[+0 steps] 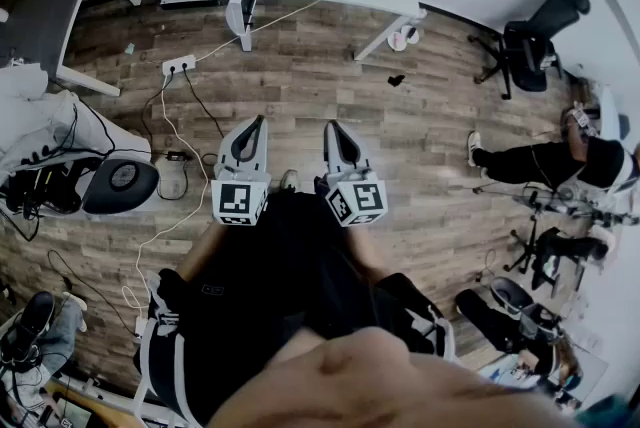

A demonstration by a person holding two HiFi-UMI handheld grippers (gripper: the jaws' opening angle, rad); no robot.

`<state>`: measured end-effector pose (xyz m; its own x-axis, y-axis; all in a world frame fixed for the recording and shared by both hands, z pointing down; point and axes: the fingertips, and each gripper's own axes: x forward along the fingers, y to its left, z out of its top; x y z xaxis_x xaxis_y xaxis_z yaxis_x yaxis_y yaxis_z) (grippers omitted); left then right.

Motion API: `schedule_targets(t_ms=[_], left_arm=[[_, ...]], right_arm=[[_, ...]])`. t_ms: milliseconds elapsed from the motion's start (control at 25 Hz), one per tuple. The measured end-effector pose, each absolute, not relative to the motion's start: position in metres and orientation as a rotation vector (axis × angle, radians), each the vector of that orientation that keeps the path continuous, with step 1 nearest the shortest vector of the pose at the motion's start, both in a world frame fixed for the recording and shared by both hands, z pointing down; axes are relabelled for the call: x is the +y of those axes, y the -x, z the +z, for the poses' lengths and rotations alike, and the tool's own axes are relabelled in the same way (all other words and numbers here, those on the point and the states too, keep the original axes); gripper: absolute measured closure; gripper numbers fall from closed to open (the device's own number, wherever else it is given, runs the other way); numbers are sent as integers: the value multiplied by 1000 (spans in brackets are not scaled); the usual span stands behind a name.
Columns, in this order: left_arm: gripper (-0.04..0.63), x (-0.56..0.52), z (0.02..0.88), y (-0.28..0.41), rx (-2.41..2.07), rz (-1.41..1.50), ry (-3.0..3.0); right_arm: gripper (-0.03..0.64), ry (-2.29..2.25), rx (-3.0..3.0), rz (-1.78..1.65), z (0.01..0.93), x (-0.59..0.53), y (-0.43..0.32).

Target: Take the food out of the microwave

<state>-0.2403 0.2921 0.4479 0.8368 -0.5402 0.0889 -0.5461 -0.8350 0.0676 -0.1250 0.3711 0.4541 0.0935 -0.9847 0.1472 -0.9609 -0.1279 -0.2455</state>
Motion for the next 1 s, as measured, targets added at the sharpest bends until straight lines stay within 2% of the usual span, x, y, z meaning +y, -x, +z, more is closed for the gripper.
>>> schedule_targets(t_ms=[1000], left_arm=[[564, 274, 453, 274, -830, 49, -2918]], right_arm=[[586, 2288, 2006, -437, 464, 342, 168]])
